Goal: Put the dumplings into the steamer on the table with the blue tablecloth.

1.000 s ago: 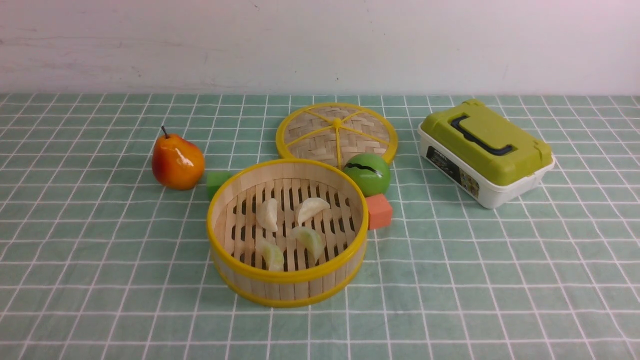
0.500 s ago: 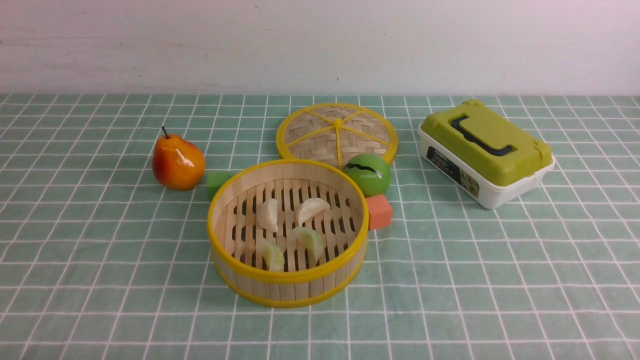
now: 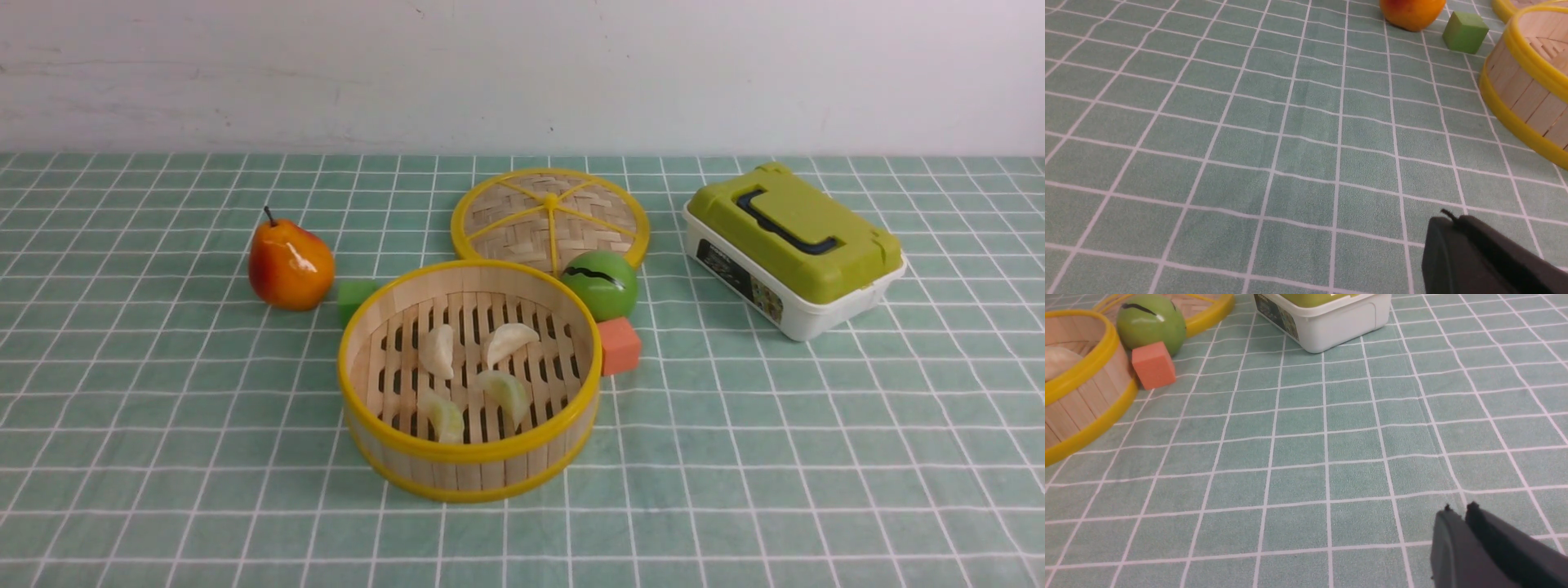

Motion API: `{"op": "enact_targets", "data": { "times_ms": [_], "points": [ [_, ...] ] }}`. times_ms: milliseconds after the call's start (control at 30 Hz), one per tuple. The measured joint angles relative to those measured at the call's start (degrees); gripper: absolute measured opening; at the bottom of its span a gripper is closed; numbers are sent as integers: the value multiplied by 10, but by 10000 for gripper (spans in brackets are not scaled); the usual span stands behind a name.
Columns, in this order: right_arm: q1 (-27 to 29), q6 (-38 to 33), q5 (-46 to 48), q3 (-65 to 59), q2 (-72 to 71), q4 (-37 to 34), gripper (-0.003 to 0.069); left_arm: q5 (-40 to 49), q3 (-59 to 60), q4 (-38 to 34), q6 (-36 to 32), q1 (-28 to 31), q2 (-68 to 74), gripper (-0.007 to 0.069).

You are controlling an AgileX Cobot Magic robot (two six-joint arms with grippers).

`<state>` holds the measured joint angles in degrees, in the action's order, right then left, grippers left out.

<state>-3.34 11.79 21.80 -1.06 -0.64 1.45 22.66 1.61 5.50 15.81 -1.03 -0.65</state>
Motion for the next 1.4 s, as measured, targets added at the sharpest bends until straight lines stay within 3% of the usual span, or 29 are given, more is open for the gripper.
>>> {"op": "enact_targets", "data": {
  "times_ms": [267,1400],
  "points": [
    [0,-2,0,0,0,0,58,-1,0,-4,-33,0,0,-14],
    [0,-2,0,0,0,0,102,-2,0,-4,-35,0,0,-13]
  ]
}}
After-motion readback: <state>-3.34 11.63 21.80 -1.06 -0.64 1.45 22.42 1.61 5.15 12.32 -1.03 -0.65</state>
